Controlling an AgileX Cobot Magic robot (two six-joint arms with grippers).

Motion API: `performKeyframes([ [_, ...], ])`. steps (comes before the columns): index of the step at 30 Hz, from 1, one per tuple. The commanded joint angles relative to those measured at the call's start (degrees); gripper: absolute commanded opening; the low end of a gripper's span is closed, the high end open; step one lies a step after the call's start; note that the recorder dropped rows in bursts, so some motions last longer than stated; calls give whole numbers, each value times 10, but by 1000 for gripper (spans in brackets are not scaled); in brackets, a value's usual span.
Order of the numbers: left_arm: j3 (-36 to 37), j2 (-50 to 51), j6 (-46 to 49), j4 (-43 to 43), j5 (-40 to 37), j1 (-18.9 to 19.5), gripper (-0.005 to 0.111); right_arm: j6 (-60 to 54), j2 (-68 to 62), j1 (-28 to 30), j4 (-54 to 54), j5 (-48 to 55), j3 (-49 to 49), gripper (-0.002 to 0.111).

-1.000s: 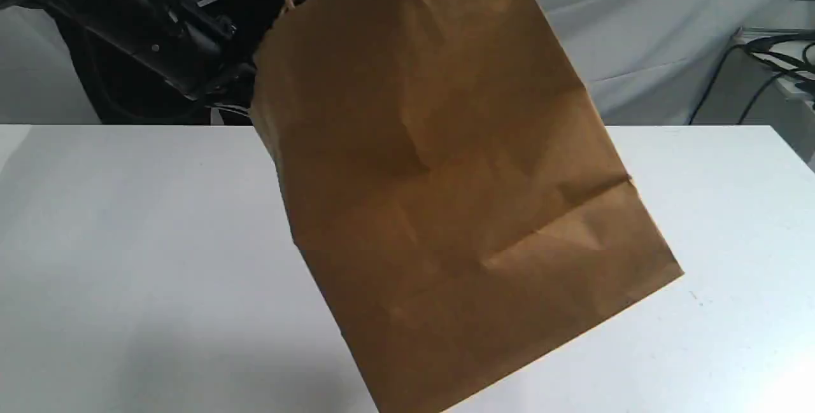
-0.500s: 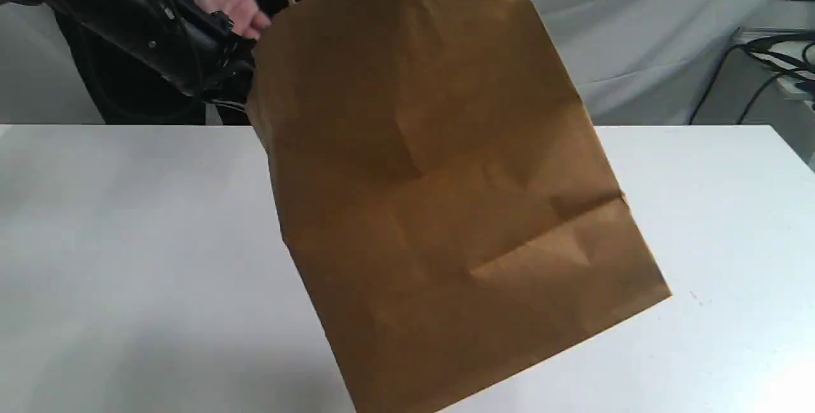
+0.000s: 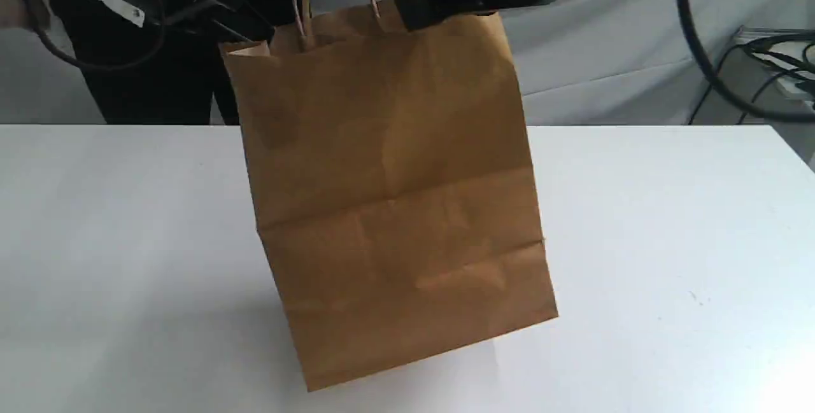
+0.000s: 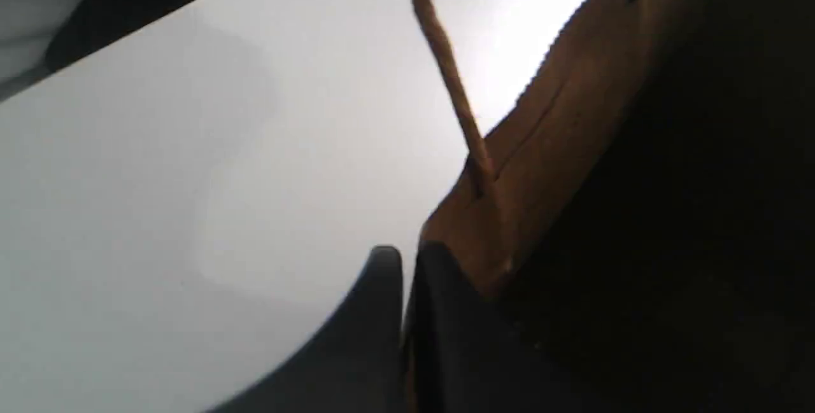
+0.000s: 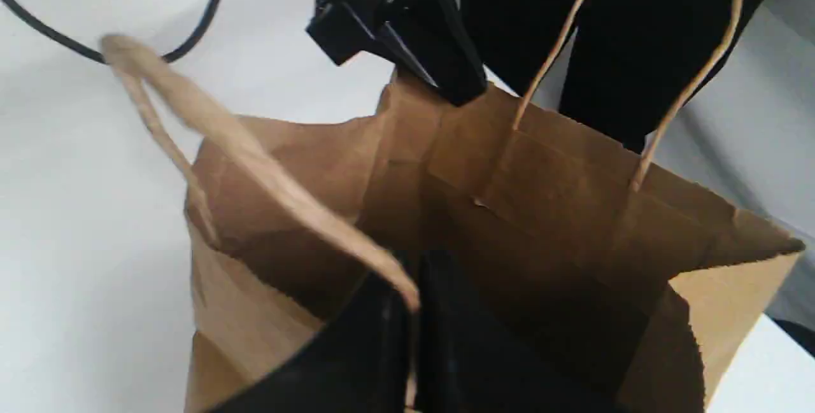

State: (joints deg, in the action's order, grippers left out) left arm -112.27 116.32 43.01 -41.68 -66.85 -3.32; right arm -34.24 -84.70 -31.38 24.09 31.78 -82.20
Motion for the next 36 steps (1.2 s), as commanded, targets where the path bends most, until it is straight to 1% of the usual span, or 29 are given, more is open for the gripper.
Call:
performKeyframes([
  [1,-1,-12,5,2,5,1,0,-4,44,0,13,-87,67,0],
  [6,-1,-17,3,-1,5,-6,0,-13,86,-6,83,-217,196,0],
  [10,-1,-27,5,21,11,-20,0,-16,109,-45,84,-318,285,0],
  [14,-1,-30,3,51,9,-47,0,-16,117,-91,83,-388,336,0],
  [15,-1,-30,2,51,9,-53,0,-16,117,-101,83,-395,342,0],
  [19,-1,-30,2,51,14,-69,0,-13,117,-116,83,-382,349,0],
  [30,-1,-30,-6,51,7,-69,1,0,117,-120,86,-369,349,0],
  [32,-1,-30,-6,51,0,-69,4,0,117,-120,86,-367,349,4],
  [34,-1,-30,-6,51,-5,-69,8,0,117,-120,86,-367,349,14],
  [36,-1,-30,-6,51,-6,-69,12,0,117,-120,86,-367,349,27],
])
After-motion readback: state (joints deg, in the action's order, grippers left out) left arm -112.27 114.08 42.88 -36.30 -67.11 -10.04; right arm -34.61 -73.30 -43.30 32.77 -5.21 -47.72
